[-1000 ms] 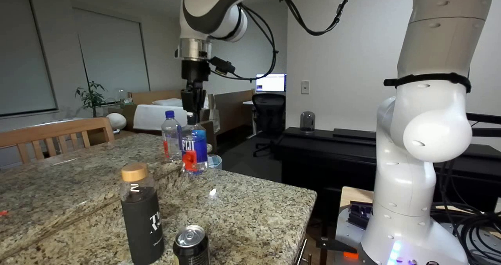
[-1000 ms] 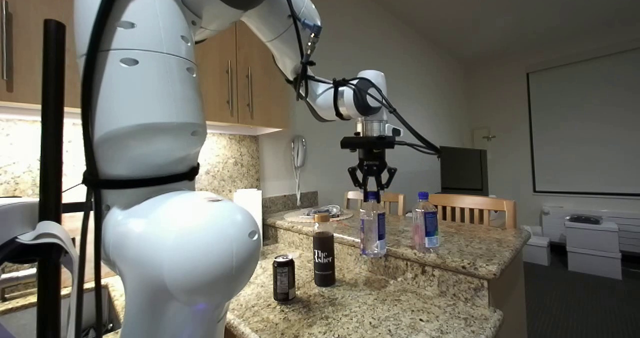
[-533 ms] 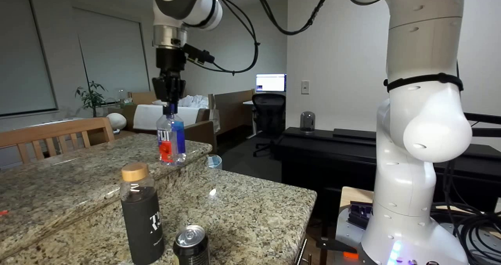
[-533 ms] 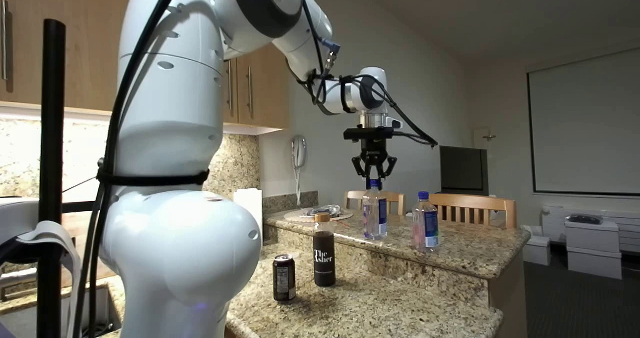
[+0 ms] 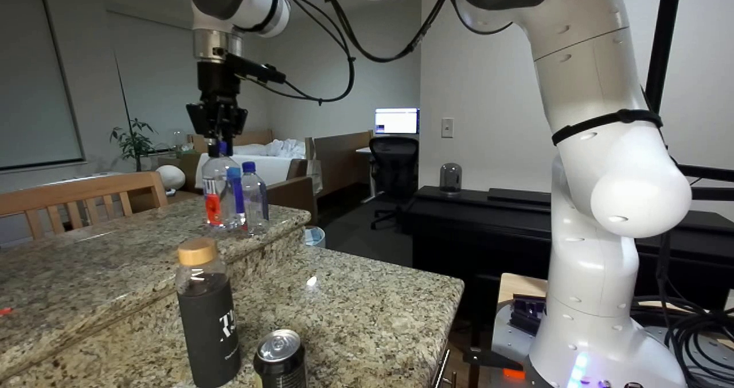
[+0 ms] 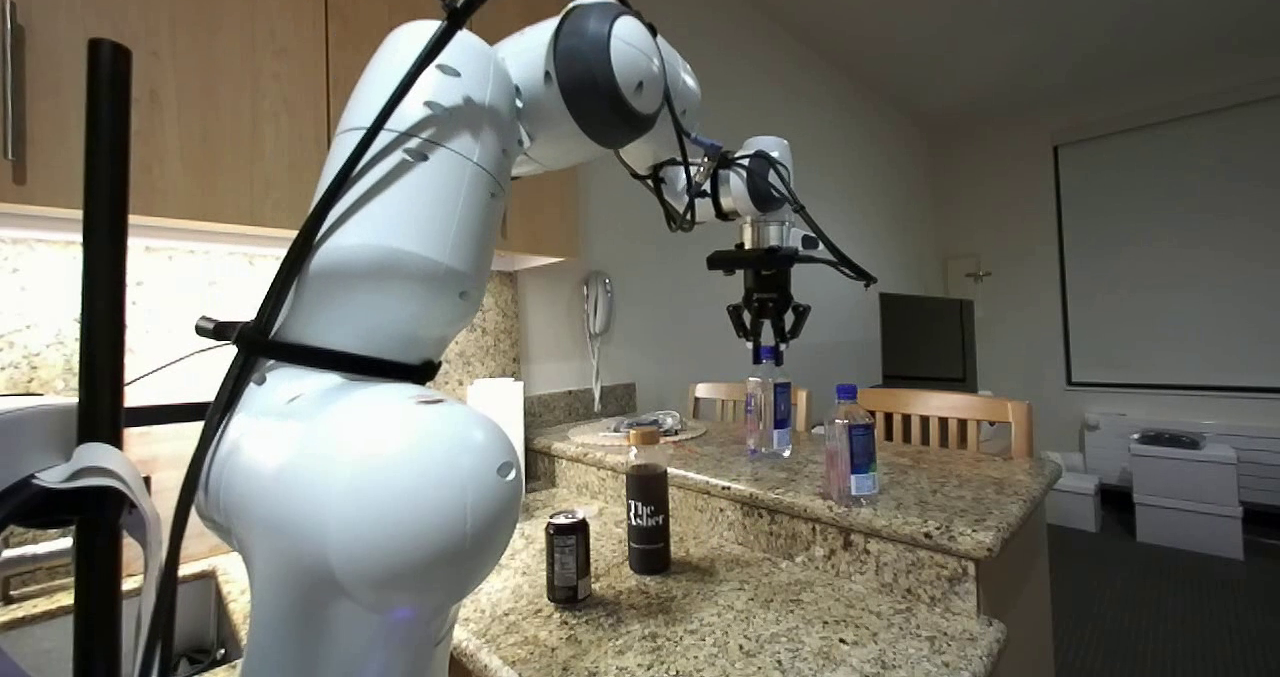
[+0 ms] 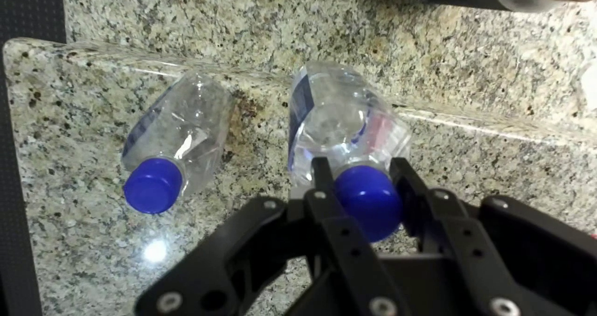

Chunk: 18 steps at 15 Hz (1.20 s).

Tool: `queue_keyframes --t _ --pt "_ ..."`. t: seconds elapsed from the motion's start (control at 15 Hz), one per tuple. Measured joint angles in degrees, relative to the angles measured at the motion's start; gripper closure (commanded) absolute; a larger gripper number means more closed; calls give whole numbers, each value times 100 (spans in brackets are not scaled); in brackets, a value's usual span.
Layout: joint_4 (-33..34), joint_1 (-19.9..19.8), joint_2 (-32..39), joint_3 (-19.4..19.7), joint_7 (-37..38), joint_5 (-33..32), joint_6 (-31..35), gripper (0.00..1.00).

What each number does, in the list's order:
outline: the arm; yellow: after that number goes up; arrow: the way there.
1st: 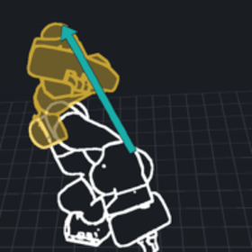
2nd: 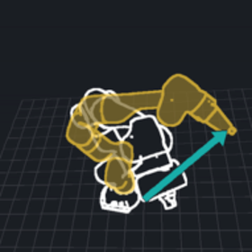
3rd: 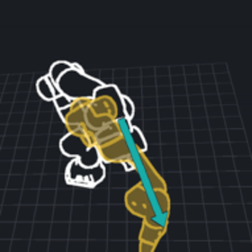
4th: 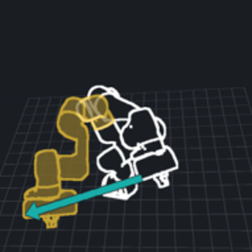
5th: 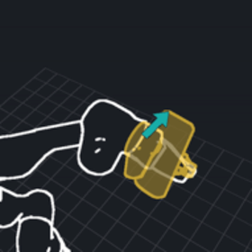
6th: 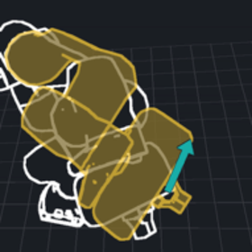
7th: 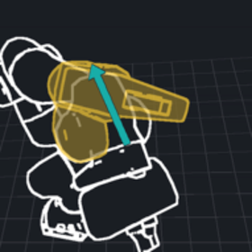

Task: Put the right and left water bottles on the top counter

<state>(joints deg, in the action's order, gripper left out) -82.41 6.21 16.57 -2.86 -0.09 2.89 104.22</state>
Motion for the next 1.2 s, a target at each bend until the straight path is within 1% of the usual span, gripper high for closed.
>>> queue_keyframes --t 0.27,0.6,0.87,1.2 --pt "885 -5 673 48 283 1 -345 85" --pt "1797 -5 1463 95 561 2 -508 85" --pt "2176 35 1868 97 599 2 -513 85" --pt "2353 97 2015 132 616 1 -507 86"
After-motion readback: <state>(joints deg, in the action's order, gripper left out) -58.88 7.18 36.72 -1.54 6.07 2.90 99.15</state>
